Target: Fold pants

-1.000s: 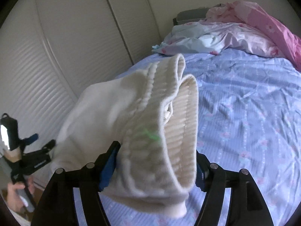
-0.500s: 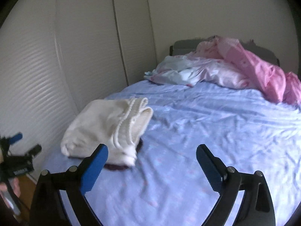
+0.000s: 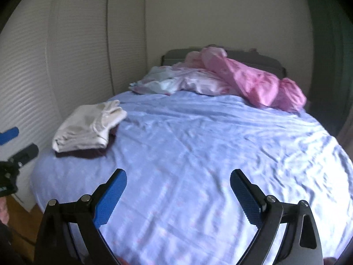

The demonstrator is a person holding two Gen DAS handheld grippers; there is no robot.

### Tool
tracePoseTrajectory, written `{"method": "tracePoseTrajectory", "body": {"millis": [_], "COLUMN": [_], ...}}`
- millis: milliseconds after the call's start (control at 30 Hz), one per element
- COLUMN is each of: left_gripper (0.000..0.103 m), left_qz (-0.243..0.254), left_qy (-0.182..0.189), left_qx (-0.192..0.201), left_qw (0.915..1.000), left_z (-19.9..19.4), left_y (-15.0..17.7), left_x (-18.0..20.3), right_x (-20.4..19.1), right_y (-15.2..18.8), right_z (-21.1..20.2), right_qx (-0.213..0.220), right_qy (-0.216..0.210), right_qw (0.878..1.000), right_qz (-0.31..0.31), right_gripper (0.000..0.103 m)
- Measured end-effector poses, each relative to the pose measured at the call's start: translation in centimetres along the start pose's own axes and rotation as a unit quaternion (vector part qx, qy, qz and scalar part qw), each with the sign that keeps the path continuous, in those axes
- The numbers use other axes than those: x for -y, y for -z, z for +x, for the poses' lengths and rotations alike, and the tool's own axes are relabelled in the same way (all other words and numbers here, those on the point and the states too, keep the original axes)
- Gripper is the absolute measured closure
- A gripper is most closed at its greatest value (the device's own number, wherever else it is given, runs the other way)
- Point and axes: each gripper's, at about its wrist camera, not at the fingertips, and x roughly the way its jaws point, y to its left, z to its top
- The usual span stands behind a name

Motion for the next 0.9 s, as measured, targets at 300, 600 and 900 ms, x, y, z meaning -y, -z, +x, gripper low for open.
{"method": "tracePoseTrajectory", "body": {"millis": [300,600,900], "left_gripper": [0.0,0.0,0.0], "left_qz": [-0.015,-0.006,0.041], "left_qy": [0.054,0.032,-0.011], "left_qx": [-0.023,-0.015,0.004], "left_qw": [0.9982,0.9994,0.9991], "left_z": [-2.9,-5.3,-5.5], "left_y": [2.3,3.0,3.6], "left_x": [5.5,7.6,9.8], "right_x": [5.3,6.2,6.5], "right_y": [3.8,6.1,6.4], "right_z": [-5.6,-8.4,-9.4], "right_qx": [0.001,0.011,0.02], "right_qy": [0.052,0.055,0.059], "right_qw": [0.998,0.998,0.997], "right_qz": [0.031,0.041,0.049], "right_gripper": [0.008,0.008,0.008]}}
